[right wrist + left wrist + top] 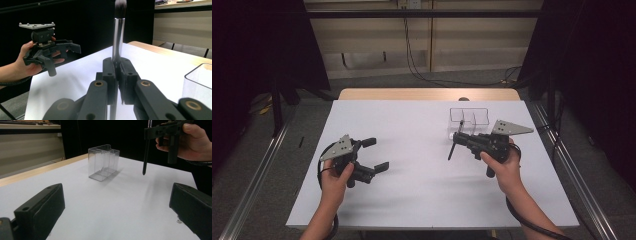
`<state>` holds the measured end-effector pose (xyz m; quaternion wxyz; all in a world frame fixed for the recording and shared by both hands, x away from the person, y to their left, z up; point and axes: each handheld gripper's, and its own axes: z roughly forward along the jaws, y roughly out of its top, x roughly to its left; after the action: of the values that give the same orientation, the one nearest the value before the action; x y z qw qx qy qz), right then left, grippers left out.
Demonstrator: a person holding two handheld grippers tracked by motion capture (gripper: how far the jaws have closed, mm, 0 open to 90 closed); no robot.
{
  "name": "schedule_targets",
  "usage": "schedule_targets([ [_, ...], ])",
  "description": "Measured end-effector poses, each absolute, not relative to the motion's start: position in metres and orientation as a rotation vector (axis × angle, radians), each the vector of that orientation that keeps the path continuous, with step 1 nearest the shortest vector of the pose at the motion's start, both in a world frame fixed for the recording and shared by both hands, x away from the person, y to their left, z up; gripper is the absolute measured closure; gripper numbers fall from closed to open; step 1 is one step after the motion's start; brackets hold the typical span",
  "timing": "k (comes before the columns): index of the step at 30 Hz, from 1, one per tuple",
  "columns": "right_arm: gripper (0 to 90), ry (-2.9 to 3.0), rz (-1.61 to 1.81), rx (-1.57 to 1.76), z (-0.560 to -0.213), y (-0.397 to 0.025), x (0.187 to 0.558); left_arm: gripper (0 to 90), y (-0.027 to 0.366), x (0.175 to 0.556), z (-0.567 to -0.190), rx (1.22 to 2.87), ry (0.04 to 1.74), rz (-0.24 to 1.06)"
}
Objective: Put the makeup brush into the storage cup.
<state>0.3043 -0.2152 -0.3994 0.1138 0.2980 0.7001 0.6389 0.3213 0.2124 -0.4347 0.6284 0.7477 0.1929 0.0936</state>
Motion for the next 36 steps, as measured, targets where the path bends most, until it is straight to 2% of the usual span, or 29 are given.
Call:
schedule_targets([
  [36,84.2,2.052,1.851,0.88,-0.396,-0.22,0.307,0.0,0.243,0.305,-0.436,1.725,0.489,0.254],
])
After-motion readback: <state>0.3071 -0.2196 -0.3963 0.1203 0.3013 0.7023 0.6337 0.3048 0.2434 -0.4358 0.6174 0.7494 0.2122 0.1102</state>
